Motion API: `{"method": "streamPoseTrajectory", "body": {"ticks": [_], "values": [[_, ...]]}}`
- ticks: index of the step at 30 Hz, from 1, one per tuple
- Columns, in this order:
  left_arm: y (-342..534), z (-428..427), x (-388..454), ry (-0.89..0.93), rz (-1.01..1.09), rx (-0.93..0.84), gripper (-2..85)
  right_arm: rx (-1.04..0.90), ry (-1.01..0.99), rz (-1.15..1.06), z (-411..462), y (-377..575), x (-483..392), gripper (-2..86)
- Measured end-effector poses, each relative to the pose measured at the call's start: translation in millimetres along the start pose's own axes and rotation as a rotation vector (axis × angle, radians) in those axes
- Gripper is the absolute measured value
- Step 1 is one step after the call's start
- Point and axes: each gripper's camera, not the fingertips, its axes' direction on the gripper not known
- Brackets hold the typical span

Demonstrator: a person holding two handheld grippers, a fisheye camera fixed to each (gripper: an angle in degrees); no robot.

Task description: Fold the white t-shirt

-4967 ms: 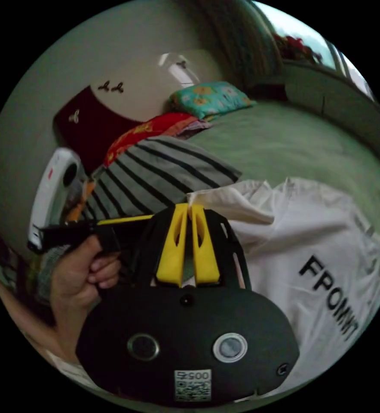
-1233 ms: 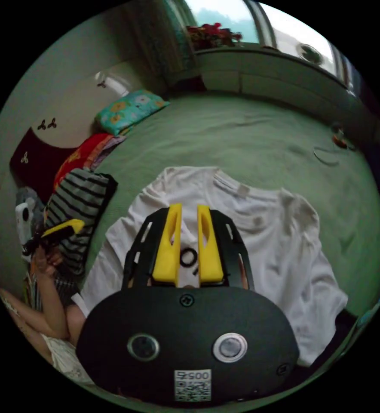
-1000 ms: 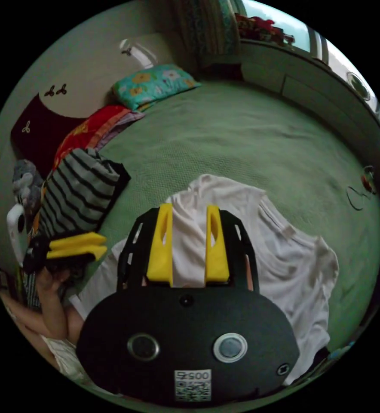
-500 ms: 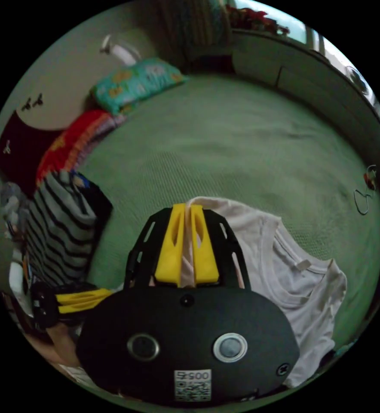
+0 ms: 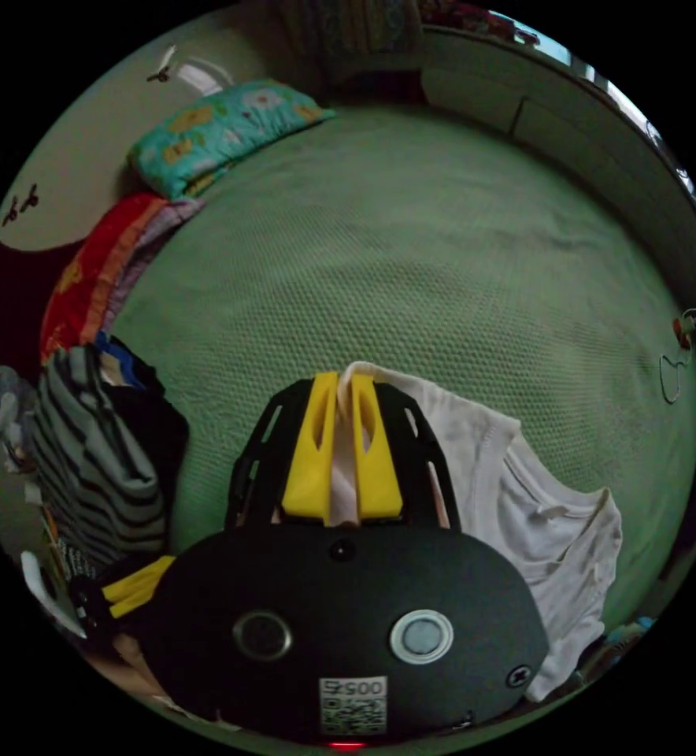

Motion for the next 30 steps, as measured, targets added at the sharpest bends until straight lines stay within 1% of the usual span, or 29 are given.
{"method": "streamPoseTrajectory", "body": {"ticks": [2,5,7,9,11,13,14,16,18,20,23,24,26,28,29,30], "values": [[1,-4,0,0.007,-0.016,0.034,-0.4,0.006,-0.034,0.013,-15,-3,5,0.3],[1,-7,3,0.039,-0.014,0.072,-0.5,-0.063,-0.154,0.057,-27,-7,19,3.0],[0,-2,7,0.102,0.015,0.059,-0.6,-0.084,-0.257,0.117,-28,-4,29,4.2],[-2,9,15,0.102,0.047,0.016,-0.6,-0.081,-0.302,0.149,-25,1,32,4.7],[-4,15,24,0.053,0.069,-0.001,-0.6,-0.048,-0.283,0.141,-29,7,28,5.0],[-4,15,33,0.016,0.101,0.008,-0.5,0.059,-0.128,0.023,-47,25,9,4.9],[-5,15,38,0.010,0.117,0.023,-0.6,0.087,-0.090,-0.018,-52,32,2,4.8],[-6,19,43,0.044,0.136,0.020,-0.6,0.143,0.023,-0.170,-61,62,-22,5.4],[-8,32,48,0.072,0.137,-0.023,-0.5,0.163,0.034,-0.238,-60,81,-33,6.3],[-10,43,53,0.043,0.142,-0.048,-0.6,0.154,0.017,-0.244,-55,88,-37,7.3],[-13,59,62,-0.011,0.153,-0.086,-0.6,0.134,0.004,-0.179,-41,83,-33,7.6],[-15,64,63,-0.015,0.143,-0.091,-0.6,0.118,0.020,-0.159,-34,79,-32,6.8],[-17,70,64,0.008,0.127,-0.098,-0.6,0.060,0.023,-0.139,-21,74,-31,2.5],[-19,75,65,0.018,0.118,-0.099,-0.6,-0.054,0.025,-0.168,-10,68,-37,-1.0],[-20,79,67,0.004,0.116,-0.107,-0.6,-0.046,0.040,-0.168,-13,67,-38,-1.1],[-20,85,69,-0.019,0.118,-0.126,-0.6,0.008,0.047,-0.173,-23,66,-40,-1.4]]}}
